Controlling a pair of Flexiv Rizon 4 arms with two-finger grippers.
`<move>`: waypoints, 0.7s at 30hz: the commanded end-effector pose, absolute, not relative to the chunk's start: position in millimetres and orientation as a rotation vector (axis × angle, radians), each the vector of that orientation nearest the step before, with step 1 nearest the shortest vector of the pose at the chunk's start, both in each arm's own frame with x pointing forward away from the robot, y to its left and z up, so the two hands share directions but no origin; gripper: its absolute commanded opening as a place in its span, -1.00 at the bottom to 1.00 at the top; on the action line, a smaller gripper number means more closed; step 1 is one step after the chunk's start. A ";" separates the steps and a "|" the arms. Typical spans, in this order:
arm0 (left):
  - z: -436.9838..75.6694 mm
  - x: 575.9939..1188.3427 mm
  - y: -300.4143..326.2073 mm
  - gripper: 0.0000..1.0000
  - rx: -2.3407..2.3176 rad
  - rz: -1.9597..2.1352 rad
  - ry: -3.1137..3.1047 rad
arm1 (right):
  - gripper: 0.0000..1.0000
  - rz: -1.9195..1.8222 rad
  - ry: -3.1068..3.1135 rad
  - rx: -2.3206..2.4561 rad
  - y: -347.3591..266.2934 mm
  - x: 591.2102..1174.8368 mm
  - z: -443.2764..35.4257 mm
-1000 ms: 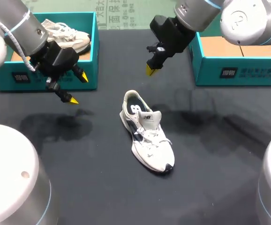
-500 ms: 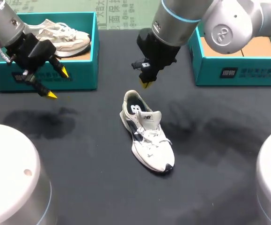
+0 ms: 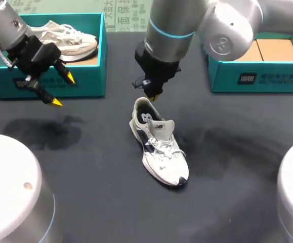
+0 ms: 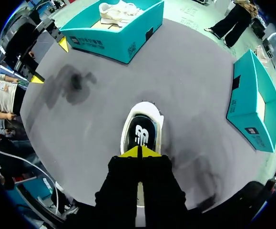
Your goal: Take the shoe out of the shoebox, open the shoe tongue, remove and reinsert the insole, then place the shoe into the shoebox
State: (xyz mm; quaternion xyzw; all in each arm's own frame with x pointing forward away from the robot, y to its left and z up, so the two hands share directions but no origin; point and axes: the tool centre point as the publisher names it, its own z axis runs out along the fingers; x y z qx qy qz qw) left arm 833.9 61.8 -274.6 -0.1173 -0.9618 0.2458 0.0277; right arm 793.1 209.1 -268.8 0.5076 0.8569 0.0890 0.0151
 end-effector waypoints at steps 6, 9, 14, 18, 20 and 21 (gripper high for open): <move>-274.5 833.8 61.9 1.00 -0.363 0.754 -2.970 | -1.00 0.194 2.615 1.568 228.0 798.4 -283.5; -274.5 833.8 61.9 1.00 -0.363 0.754 -2.970 | -1.00 0.194 2.615 1.568 228.0 798.4 -283.5; -274.5 833.8 61.9 1.00 -0.363 0.754 -2.970 | -1.00 0.175 2.600 1.544 226.5 797.4 -305.7; -274.5 833.8 61.9 1.00 -0.363 0.754 -2.970 | -1.00 0.106 2.552 1.551 227.0 794.9 -319.5; -274.5 833.8 61.9 1.00 -0.363 0.754 -2.970 | -1.00 0.103 2.539 1.538 227.5 794.5 -325.3; -274.5 833.8 61.9 1.00 -0.363 0.754 -2.970 | -1.00 0.088 2.532 1.537 228.0 794.9 -327.5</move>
